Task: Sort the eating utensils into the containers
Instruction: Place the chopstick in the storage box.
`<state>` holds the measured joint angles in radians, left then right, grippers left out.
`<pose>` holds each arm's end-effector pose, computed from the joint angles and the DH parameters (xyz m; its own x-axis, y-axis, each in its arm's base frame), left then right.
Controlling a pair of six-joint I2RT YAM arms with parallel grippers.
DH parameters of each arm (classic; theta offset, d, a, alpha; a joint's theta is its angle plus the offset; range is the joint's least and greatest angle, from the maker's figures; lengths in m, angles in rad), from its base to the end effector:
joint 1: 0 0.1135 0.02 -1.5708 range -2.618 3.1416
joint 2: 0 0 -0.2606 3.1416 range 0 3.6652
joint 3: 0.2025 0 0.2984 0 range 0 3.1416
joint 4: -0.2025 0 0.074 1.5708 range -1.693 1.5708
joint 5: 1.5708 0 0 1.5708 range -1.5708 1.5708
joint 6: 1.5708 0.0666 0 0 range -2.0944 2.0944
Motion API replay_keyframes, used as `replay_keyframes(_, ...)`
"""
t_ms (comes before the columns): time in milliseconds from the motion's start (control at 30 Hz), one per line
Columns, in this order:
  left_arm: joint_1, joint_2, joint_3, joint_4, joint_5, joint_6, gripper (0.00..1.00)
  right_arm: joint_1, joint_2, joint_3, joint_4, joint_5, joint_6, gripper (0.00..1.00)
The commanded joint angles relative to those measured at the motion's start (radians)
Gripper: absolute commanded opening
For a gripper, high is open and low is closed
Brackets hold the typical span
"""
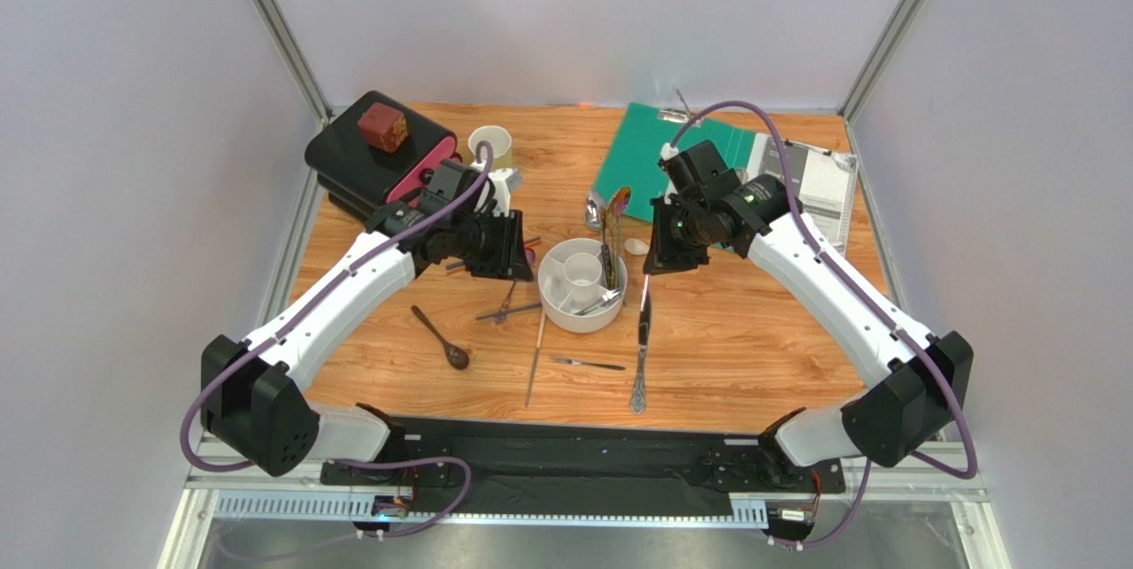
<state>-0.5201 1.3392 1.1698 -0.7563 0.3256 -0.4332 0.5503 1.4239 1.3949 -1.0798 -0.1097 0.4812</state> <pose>0.2852 -0.1879 0.2675 -0.8970 0.0554 -0.4384 0.2878 0.8262 -0.4844 0.2845 0.1831 0.2973 -0.9362 -0.0346 -0.3498 -0.1445 0.9451 0.2932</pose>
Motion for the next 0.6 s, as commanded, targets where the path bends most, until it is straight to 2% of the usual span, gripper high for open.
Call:
replay_keyframes(0,0.061,-0.037,-0.001,0.060,0.021,-0.061,0.39,0.043,-0.005,0.061,0.082,-0.008,-0.006,0.00)
replay_keyframes(200,0.150,-0.055,-0.025,0.089,0.069,-0.104,0.41,0.117,0.073,0.105,0.216,-0.007,-0.044,0.00)
replay_keyframes(367,0.167,-0.048,-0.022,0.080,0.062,-0.119,0.41,0.161,0.118,0.151,0.308,-0.013,-0.065,0.00)
replay_keyframes(567,0.169,-0.048,-0.041,0.097,0.063,-0.127,0.41,0.207,0.220,0.205,0.383,0.011,-0.171,0.00)
